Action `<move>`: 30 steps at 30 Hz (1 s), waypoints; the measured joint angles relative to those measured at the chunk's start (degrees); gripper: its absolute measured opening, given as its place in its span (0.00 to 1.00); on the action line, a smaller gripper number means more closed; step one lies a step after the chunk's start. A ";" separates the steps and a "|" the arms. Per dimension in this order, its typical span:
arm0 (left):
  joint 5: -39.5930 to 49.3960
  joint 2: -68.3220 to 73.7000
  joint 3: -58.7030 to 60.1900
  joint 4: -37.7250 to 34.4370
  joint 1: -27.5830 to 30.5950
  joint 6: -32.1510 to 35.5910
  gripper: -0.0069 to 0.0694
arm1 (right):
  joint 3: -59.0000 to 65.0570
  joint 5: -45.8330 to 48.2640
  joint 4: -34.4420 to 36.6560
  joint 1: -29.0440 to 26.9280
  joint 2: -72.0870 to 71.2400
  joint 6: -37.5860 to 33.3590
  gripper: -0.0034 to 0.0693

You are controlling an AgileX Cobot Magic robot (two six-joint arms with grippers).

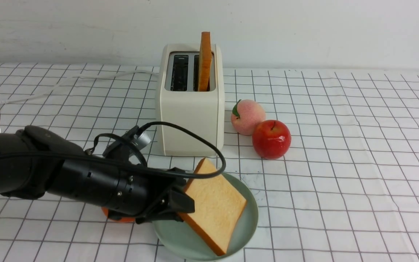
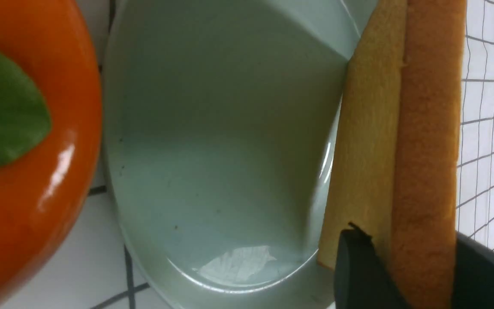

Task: Take toasted bread from bread machine on white checkered table place on plate.
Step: 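Place the slice of bread on the plate with the left gripper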

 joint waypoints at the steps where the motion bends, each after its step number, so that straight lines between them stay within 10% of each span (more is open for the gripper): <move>1: 0.25 0.00 0.00 0.00 0.00 -0.04 0.46 | 0.00 0.00 0.00 0.00 0.00 0.00 0.38; 24: -1.48 -11.95 0.00 12.67 0.00 -7.06 0.59 | 0.00 -0.09 0.00 0.00 0.00 0.00 0.38; 30: 1.26 -20.40 -4.02 17.63 0.00 -7.58 0.40 | 0.00 -0.12 0.00 0.00 0.00 0.00 0.38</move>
